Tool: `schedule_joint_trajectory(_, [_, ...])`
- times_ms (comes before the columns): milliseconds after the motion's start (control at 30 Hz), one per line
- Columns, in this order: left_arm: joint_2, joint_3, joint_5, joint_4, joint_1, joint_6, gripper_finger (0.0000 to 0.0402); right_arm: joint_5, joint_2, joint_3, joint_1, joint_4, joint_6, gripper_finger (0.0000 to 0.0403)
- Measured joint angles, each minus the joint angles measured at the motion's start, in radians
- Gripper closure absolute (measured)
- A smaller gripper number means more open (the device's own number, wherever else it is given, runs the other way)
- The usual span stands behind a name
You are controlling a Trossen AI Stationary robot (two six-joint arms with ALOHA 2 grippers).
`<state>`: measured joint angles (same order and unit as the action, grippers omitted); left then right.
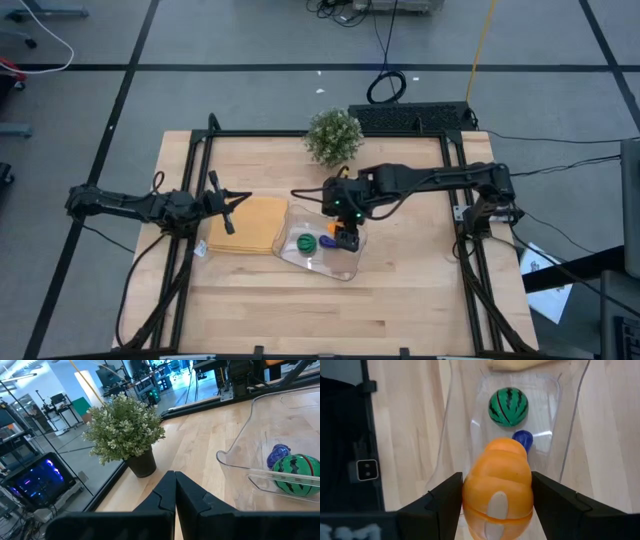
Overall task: Pick and placing Produce into tupperware
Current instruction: Put the bread into the transparent bin
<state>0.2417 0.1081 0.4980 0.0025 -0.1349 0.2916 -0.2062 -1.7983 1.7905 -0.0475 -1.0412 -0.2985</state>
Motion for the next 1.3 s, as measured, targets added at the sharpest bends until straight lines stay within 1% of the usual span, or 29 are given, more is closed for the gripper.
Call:
schedule_joint_trajectory(233, [0.0,0.0,0.0,-0.001,0.0,0.0,0.0398,-0.003,-0.046,-0.001,-0.001,0.0,-0.02,0.0195])
schedule_joint_trajectory(467, [0.0,0.0,0.0,-0.001,0.0,0.0,0.0398,0.023,-0.065,-0.001,-0.007,0.082,-0.125,0.0195])
schedule_joint_trajectory(733, [0.0,0.0,0.0,-0.002,0.0,-0.002,0.0398,0.027,-0.123,-0.002,-0.023,0.106,-0.208,0.0195])
schedule_joint_trajectory(967, [0.0,0.0,0.0,-0.002,0.0,-0.003,0.0398,0.025,-0.187,-0.002,-0.023,0.116,-0.243,0.0195])
schedule_joint_trajectory(1300, [0.0,0.0,-0.001,-0.007,0.0,-0.004,0.0398,0.023,-0.197,-0.001,-0.039,0.173,-0.238,0.0195])
